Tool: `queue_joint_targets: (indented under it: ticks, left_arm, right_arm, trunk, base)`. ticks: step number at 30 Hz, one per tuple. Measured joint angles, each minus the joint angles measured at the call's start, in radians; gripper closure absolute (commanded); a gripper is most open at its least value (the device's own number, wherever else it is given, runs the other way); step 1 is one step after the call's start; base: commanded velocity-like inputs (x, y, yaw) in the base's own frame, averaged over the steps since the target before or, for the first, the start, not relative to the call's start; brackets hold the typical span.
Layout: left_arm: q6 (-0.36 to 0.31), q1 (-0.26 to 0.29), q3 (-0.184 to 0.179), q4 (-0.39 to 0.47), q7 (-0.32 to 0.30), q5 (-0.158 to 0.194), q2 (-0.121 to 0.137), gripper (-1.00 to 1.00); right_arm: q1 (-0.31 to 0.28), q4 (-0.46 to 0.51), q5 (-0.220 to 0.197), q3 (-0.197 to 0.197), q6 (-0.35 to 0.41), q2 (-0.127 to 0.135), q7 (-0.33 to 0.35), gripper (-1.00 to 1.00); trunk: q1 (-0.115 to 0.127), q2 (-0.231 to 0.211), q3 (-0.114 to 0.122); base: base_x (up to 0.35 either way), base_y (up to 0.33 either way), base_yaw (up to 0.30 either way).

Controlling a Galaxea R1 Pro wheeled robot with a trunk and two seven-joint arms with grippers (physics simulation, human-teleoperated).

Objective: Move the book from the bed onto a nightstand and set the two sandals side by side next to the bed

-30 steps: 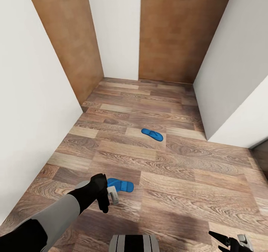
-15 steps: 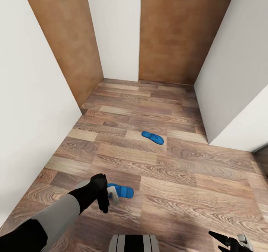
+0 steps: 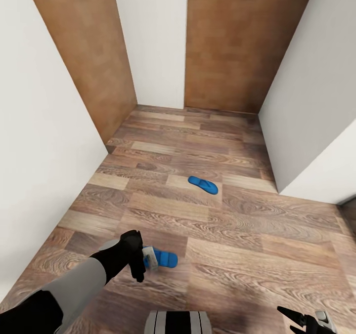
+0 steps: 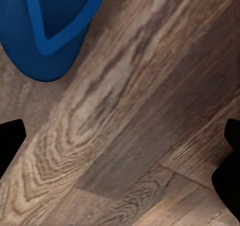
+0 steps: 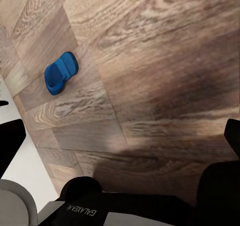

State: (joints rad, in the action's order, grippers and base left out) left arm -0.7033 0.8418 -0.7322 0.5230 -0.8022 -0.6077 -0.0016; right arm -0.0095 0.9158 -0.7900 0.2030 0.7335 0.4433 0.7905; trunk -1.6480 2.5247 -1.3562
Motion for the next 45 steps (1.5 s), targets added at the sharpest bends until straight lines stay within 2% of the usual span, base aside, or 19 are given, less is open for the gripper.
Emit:
queue_joint_targets:
  ticks: [9, 31, 37, 40, 41, 43, 45]
  left_arm:
    - [0.003, 0.0, 0.0, 0.001, 0.002, 0.0, 0.0, -1.0]
    - [0.023, 0.0, -0.004, 0.005, -0.001, -0.004, -0.009, -1.0]
    - [0.026, 0.008, -0.005, 0.03, -0.003, -0.006, -0.008, -1.0]
    - [0.054, 0.019, -0.005, 0.037, -0.005, -0.037, -0.008, -1.0]
    - [0.071, 0.022, -0.005, 0.038, -0.009, -0.075, -0.009, -1.0]
    - [0.079, 0.023, -0.005, 0.039, -0.019, -0.105, -0.009, -1.0]
    - [0.088, 0.024, -0.004, 0.041, -0.057, -0.151, -0.009, -1.0]
  right_arm:
    - [0.0, 0.0, 0.0, 0.0, 0.0, 0.0, 0.0, -1.0]
    - [0.0, 0.0, 0.0, 0.0, 0.0, 0.0, 0.0, -1.0]
    - [0.0, 0.0, 0.0, 0.0, 0.0, 0.0, 0.0, -1.0]
    - [0.0, 0.0, 0.0, -0.001, 0.0, 0.0, -0.001, -1.0]
    - [0.0, 0.0, 0.001, -0.001, 0.0, 0.0, -0.001, -1.0]
    - [0.0, 0.0, 0.001, -0.001, 0.0, 0.0, -0.001, -1.0]
    - [0.0, 0.0, 0.001, -0.001, 0.0, 0.0, -0.001, -1.0]
  trunk:
    - [0.0, 0.0, 0.0]
    - [0.0, 0.0, 0.0]
    - [0.0, 0.0, 0.0]
    - [0.0, 0.0, 0.0]
    - [0.0, 0.0, 0.0]
    - [0.0, 0.0, 0.0]
    - [0.0, 0.0, 0.0]
  base:
    - [0.161, 0.0, 0.0]
    - [0.007, 0.0, 0.0]
    - [0.0, 0.0, 0.0]
    - [0.0, 0.0, 0.0]
    - [0.0, 0.0, 0.0]
    - [0.0, 0.0, 0.0]
    - [0.0, 0.0, 0.0]
